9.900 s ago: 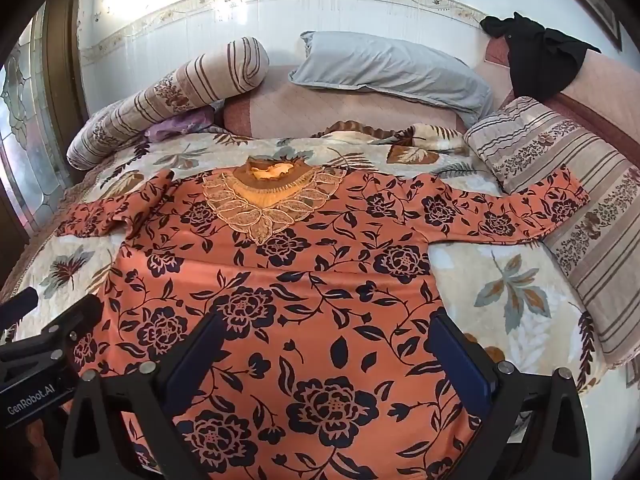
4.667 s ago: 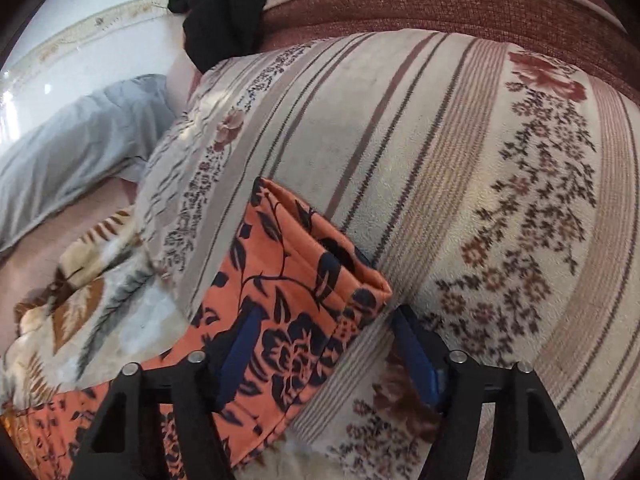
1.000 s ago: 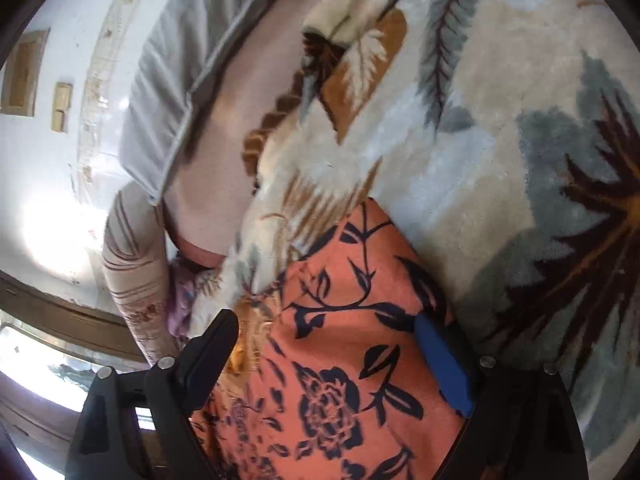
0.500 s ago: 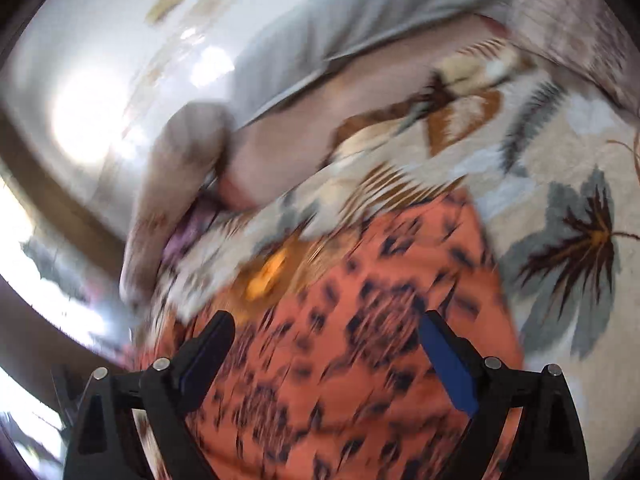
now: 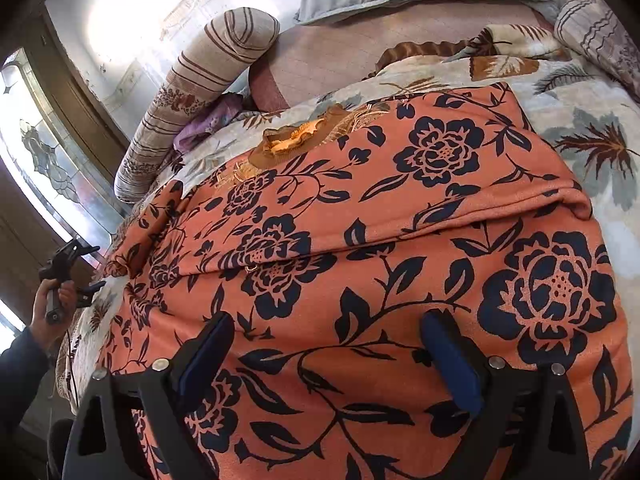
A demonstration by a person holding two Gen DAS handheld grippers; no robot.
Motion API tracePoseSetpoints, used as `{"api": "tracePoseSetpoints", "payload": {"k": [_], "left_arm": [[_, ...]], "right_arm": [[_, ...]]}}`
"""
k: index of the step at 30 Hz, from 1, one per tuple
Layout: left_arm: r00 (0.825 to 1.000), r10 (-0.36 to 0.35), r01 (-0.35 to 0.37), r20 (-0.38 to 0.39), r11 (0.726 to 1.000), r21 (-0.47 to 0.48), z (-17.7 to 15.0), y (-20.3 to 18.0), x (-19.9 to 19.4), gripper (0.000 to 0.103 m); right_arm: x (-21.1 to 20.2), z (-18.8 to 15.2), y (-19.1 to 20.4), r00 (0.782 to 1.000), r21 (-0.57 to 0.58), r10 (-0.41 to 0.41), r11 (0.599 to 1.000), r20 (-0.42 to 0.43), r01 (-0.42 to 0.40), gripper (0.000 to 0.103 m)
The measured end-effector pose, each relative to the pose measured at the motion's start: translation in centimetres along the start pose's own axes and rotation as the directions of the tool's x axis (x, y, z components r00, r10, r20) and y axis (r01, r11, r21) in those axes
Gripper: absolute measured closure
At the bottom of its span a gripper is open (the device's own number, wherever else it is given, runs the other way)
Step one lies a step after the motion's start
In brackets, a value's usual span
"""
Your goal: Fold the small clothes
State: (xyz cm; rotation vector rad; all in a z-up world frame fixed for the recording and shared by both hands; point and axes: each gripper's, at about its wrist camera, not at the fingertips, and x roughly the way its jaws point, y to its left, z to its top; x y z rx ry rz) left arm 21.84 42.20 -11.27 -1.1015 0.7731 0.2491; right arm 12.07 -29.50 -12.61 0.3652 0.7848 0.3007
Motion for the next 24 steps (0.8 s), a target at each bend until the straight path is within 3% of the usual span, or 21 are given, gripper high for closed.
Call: {"api": "tracePoseSetpoints", "payload": {"k": [4,6,7,8,9,10,12,15,18,21,23,24], "left_arm": [[1.0,0.022,-0.022,0.017,1.0,0.0,0.9,-0.4,1.0,0.023],[0.998,0.058,-0.058,0.026,0.998,0.01,1.3,-0.5,1.3,0.03],[0.995,0.1,-0.1,0.03,0.995,0.01,1.4,-0.4,1.5,0.055],[0.988,0.152,-0.152,0.025,0.988,0.013,1.6,0.0,1.6,0.09],[0.982,0.19,-0.19,0.013,0.982,0.01,1.9,0.4,1.9,0.097],[0.985,0.175,-0.175,0.01,0.985,0.0,2.2,0.7,1.8,0.097],[0.977,0.208,-0.21,0.033,0.977,0.042,2.2,-0.2,1.2,0.097],[0.959,0.234,-0.266,0.158,0.936,0.232,0.7,-5.4,-1.2,0.098],[0.964,0.094,-0.2,0.248,0.872,0.447,-3.1,-13.6,-5.1,0.098],[0.967,-0.089,-0.076,0.237,0.79,0.608,-8.5,-21.0,-8.8,0.098],[0.964,-0.207,0.029,0.167,0.704,0.709,-13.5,-26.0,-10.4,0.098],[0.959,-0.253,0.071,0.126,0.647,0.76,-16.5,-28.5,-10.9,0.098]], "right_arm": [[0.7,0.6,-0.1,1.0,0.005,0.006,1.0,-0.002,-0.006,0.006],[0.8,0.5,-0.1,1.0,0.009,0.01,1.0,-0.001,-0.01,0.006],[0.8,0.4,-0.1,1.0,0.01,0.012,1.0,0.0,-0.012,0.006],[0.8,0.4,-0.2,1.0,0.011,0.013,1.0,0.0,-0.013,0.006],[0.7,0.3,-0.2,1.0,0.012,0.015,1.0,0.002,-0.015,0.006],[0.7,0.3,-0.2,1.0,0.014,0.016,1.0,0.002,-0.017,0.006],[0.7,0.3,-0.2,1.0,0.016,0.018,1.0,0.003,-0.018,0.006],[0.7,0.3,-0.4,1.0,0.025,0.028,0.999,0.009,-0.028,0.006],[0.6,0.3,-0.5,0.999,0.034,0.04,0.999,0.015,-0.041,0.006],[0.6,0.3,-0.6,0.999,0.041,0.049,0.998,0.02,-0.05,0.006],[0.5,0.3,-0.7,0.998,0.045,0.053,0.998,0.023,-0.054,0.006],[0.5,0.3,-0.7,0.998,0.046,0.054,0.997,0.023,-0.055,0.006]]}}
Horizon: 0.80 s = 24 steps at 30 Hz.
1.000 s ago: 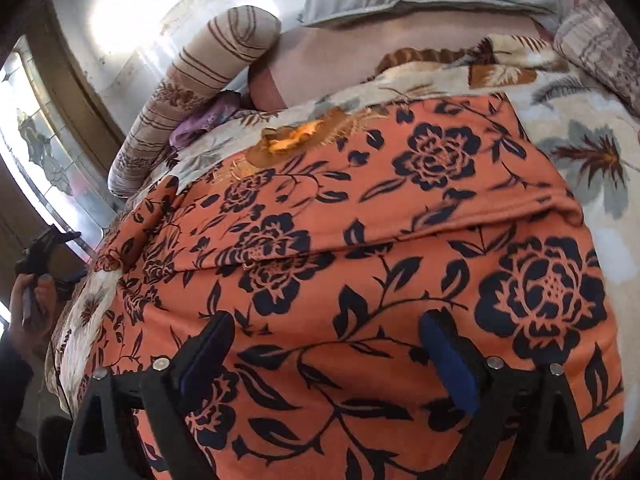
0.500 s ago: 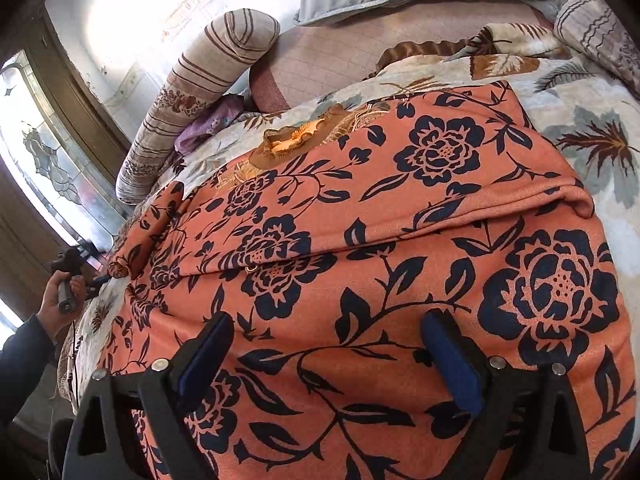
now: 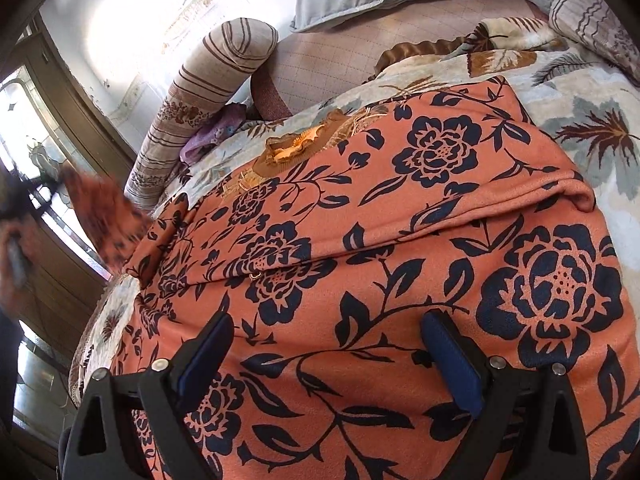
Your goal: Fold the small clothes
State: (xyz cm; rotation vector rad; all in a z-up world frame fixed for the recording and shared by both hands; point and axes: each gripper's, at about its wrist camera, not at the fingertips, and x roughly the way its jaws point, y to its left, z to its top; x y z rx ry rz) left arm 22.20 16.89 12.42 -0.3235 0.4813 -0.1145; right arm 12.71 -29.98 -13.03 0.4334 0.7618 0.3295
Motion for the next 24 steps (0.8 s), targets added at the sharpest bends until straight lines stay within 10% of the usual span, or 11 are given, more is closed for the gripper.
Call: {"api": "tracePoseSetpoints", "payload": {"k": [6,9,13,18,24], "left_arm": [[0.949,-0.274,0.297,-0.156,0.943,0.149,-5.3,-15.9,2.2,0.096],[0.895,-0.276,0.359,-0.351,0.913,0.195,-10.9,-20.2,6.2,0.031],[0.854,-0.157,0.287,-0.496,0.937,0.198,-16.7,-17.6,8.9,0.025],[0.899,-0.016,0.085,-0.437,0.987,0.139,-16.7,-9.0,7.4,0.025],[0.898,0.133,-0.134,-0.419,0.991,0.028,-17.0,1.3,6.5,0.025]], "right_arm": [[-0.2,0.0,-0.2,1.0,0.015,0.017,1.0,0.008,-0.017,0.006],[-0.3,0.0,-0.3,1.0,0.02,0.024,1.0,0.011,-0.024,0.006],[-0.6,0.0,-0.6,0.999,0.036,0.04,0.999,0.022,-0.041,0.007],[-0.8,0.1,-0.5,0.999,0.039,0.037,0.999,0.02,-0.038,0.007],[-3.5,1.6,-1.7,0.995,0.185,0.081,0.978,0.063,-0.092,0.007]]}}
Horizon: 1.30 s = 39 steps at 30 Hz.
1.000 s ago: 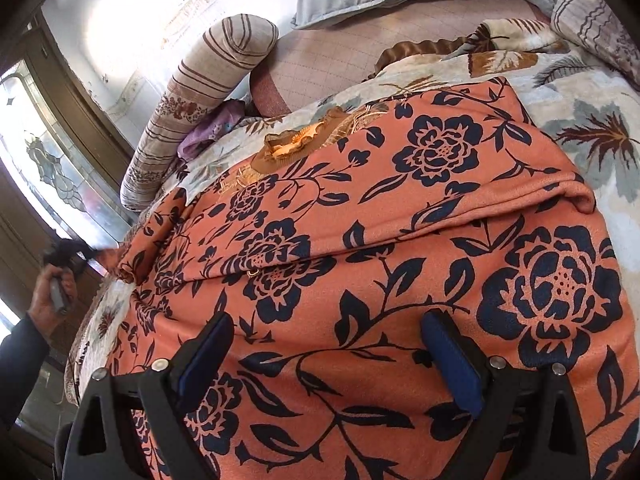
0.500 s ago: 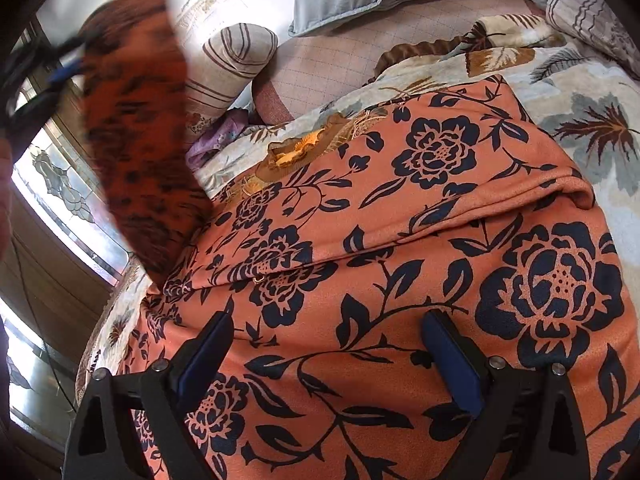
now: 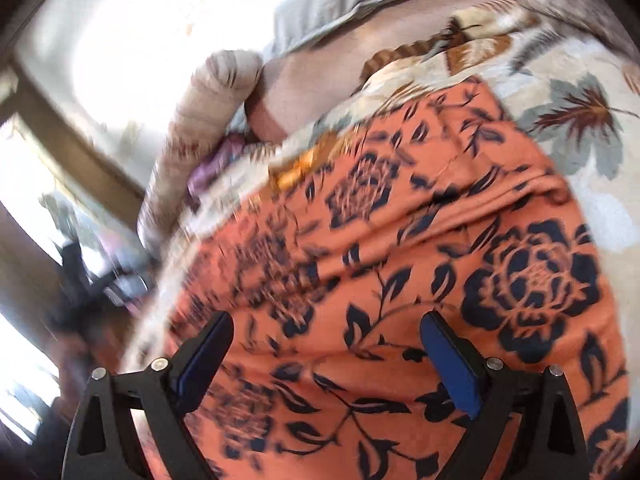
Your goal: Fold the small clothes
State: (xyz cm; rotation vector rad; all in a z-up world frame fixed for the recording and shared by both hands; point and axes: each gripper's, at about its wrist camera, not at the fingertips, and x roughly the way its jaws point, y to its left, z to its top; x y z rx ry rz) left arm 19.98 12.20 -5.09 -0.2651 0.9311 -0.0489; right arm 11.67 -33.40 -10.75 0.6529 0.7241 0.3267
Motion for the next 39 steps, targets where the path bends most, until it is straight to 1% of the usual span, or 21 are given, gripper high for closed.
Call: {"api": "tracePoseSetpoints", "payload": {"k": [3,5,8,12,15,17,18,19,20,22,24,26,27,28,30,31,32,33,35,37,39], "left_arm": [[1.0,0.018,-0.017,0.009,0.998,-0.062,-1.0,2.5,0.6,0.025],[1.0,0.003,-0.002,0.001,0.995,-0.096,-1.6,3.3,1.3,0.025],[1.0,-0.019,0.019,0.0,0.995,-0.098,-2.3,3.7,1.7,0.025],[0.999,-0.032,0.032,0.006,0.996,-0.081,-2.8,4.1,2.0,0.025],[0.999,-0.032,0.031,-0.008,0.994,-0.1,-3.1,4.8,2.7,0.025],[0.999,-0.042,0.042,-0.001,0.993,-0.107,-3.2,5.1,2.9,0.025],[0.999,-0.039,0.039,0.003,0.994,-0.099,-3.3,5.0,2.8,0.025],[0.999,-0.034,0.034,0.0,0.995,-0.091,-3.3,4.9,2.9,0.025],[1.0,-0.032,0.031,-0.002,0.996,-0.087,-3.2,4.8,2.8,0.025],[0.999,-0.037,0.037,-0.004,0.995,-0.091,-3.1,4.9,2.7,0.025],[1.0,-0.03,0.03,0.0,0.994,-0.103,-2.9,5.3,2.5,0.025],[1.0,-0.017,0.018,0.007,0.993,-0.113,-2.7,5.6,2.4,0.025],[1.0,-0.011,0.012,0.009,0.993,-0.12,-2.6,5.7,2.3,0.025],[1.0,-0.007,0.007,0.006,0.992,-0.128,-2.5,5.7,2.4,0.025],[1.0,-0.012,0.012,0.002,0.991,-0.136,-2.2,5.5,2.2,0.025],[1.0,-0.014,0.015,0.007,0.992,-0.129,-2.2,5.3,1.9,0.025],[1.0,-0.012,0.014,0.018,0.993,-0.115,-2.0,5.0,1.5,0.025],[0.999,-0.007,0.01,0.032,0.995,-0.095,-1.9,4.6,1.1,0.025],[0.999,-0.002,0.005,0.05,0.998,-0.064,-1.4,3.8,0.7,0.025],[0.998,-0.011,0.014,0.059,0.999,-0.047,-1.0,2.9,0.8,0.025],[0.999,-0.003,0.005,0.048,1.0,-0.03,-0.8,2.1,1.4,0.025]], "right_arm": [[-1.5,2.7,-1.4,0.996,0.148,0.04,0.988,0.077,-0.051,0.007],[-0.6,4.7,-2.9,0.995,0.27,0.057,0.96,0.076,-0.075,0.007],[1.7,6.4,-4.7,0.999,0.358,0.009,0.934,0.047,-0.025,0.007],[3.9,6.6,-6.5,0.999,0.452,-0.05,0.891,0.011,0.039,0.01],[4.2,7.3,-6.6,0.996,0.441,-0.083,0.895,0.012,0.069,0.014],[4.9,7.6,-6.5,0.992,0.43,-0.127,0.895,-0.005,0.117,0.033],[5.3,7.8,-6.5,0.989,0.429,-0.145,0.892,-0.024,0.141,0.059],[5.6,7.8,-6.7,0.985,0.418,-0.17,0.892,-0.044,0.172,0.082],[5.7,7.8,-6.6,0.98,0.406,-0.193,0.892,-0.056,0.198,0.085],[5.2,7.9,-5.9,0.978,0.38,-0.203,0.902,-0.046,0.205,0.094],[3.1,8.1,-3.7,0.981,0.292,-0.195,0.939,0.011,0.184,0.094],[1.3,7.6,-1.7,0.976,0.216,-0.209,0.957,0.056,0.192,0.094],[1.0,7.1,-1.4,0.974,0.199,-0.22,0.958,0.052,0.206,0.094],[1.4,6.3,-1.9,0.967,0.19,-0.253,0.951,0.024,0.245,0.094],[2.7,4.9,-4.3,0.951,0.228,-0.305,0.923,-0.058,0.31,0.09],[3.1,4.4,-5.3,0.953,0.264,-0.288,0.916,-0.091,0.302,0.09],[2.9,4.0,-6.0,0.964,0.289,-0.254,0.919,-0.085,0.268,0.09],[2.2,4.0,-5.8,0.964,0.271,-0.261,0.925,-0.056,0.266,0.088],[1.1,4.4,-5.2,0.951,0.226,-0.309,0.924,-0.027,0.307,0.071],[-0.3,5.0,-4.2,0.951,0.201,-0.308,0.934,0.025,0.297,0.044],[-1.3,5.8,-2.9,0.958,0.166,-0.277,0.951,0.079,0.261,0.042]]}}
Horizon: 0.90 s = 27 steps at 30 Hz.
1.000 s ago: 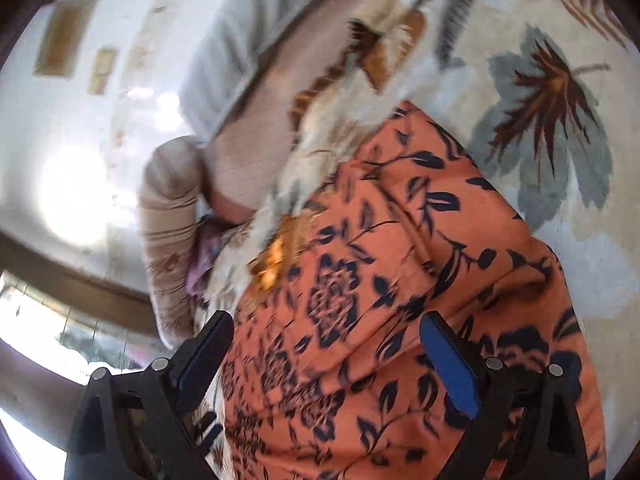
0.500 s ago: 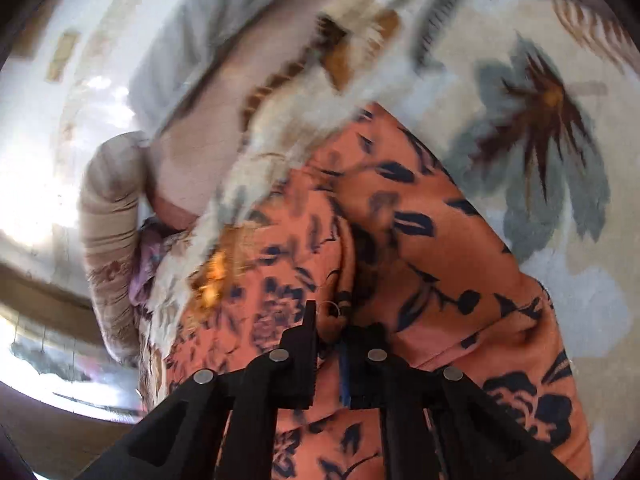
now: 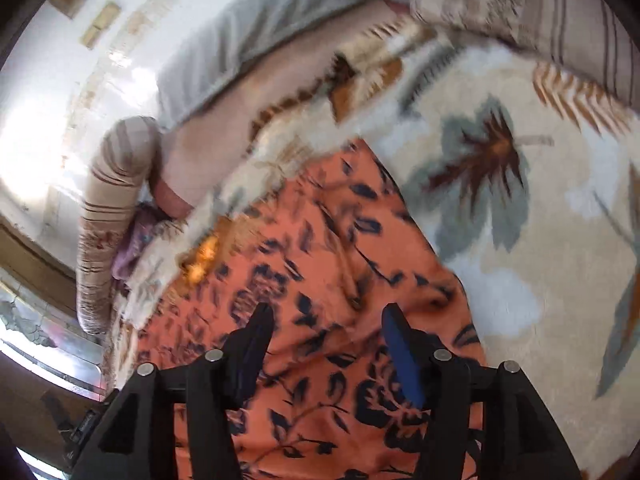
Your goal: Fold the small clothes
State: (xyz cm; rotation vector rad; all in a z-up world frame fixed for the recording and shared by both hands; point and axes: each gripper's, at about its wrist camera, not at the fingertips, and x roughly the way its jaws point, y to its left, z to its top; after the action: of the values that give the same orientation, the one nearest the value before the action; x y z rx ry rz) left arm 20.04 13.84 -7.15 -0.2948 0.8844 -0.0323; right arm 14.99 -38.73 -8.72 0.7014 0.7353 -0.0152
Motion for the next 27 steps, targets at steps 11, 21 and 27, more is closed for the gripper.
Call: {"api": "tracePoseSetpoints", "payload": {"k": [11,21,27], "left_arm": [[0.984,0.158,-0.15,-0.082,0.983,0.103,-1.2,-0.9,3.4,0.024],[0.986,0.158,-0.15,-0.047,0.979,0.135,-1.6,-0.6,4.0,0.016],[0.988,0.152,-0.146,-0.033,0.98,0.136,-1.7,-0.6,4.2,0.012]], "right_arm": [[6.7,1.6,-0.5,0.964,0.123,0.215,0.973,-0.159,-0.196,0.025],[10.0,5.9,-1.1,0.966,0.173,0.226,0.964,-0.128,-0.202,0.023],[11.5,8.2,0.7,0.97,0.091,0.232,0.97,-0.076,-0.225,0.023]]}}
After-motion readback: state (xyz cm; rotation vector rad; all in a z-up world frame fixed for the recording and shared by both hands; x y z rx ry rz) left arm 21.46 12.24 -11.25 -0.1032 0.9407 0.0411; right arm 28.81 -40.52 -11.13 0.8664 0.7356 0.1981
